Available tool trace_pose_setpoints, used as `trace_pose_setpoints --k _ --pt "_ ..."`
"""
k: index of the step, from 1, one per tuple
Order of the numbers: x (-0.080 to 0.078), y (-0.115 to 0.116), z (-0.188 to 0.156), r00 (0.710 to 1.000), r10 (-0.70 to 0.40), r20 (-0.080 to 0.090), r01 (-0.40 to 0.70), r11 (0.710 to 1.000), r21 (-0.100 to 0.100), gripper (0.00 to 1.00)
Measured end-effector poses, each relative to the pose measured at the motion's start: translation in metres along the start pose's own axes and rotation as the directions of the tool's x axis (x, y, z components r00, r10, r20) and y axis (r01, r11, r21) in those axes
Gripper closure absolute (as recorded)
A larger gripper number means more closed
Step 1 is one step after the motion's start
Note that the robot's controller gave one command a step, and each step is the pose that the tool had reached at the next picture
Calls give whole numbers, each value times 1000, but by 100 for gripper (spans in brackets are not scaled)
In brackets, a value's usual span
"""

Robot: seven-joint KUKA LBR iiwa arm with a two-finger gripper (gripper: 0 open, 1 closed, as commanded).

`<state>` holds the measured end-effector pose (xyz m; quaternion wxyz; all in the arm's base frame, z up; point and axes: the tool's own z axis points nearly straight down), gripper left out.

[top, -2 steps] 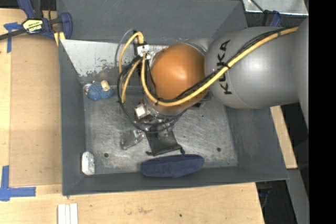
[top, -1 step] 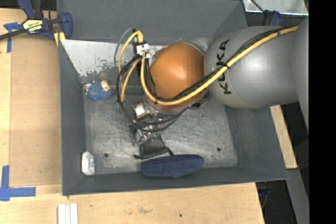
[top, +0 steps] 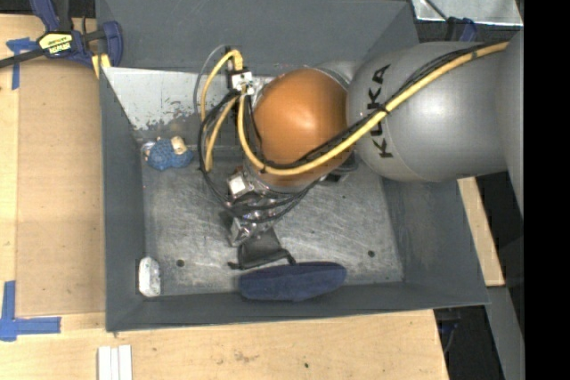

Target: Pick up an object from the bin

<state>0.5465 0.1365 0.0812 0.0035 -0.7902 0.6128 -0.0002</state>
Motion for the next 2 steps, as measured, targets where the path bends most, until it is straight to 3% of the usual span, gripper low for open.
trace_pose_setpoints --k 1,2 --pt "0 -3 -72 1000 2 -3 -2 1000 3 100" --pt "-1 -4 -110 1000 4 -2 -4 1000 1 100"
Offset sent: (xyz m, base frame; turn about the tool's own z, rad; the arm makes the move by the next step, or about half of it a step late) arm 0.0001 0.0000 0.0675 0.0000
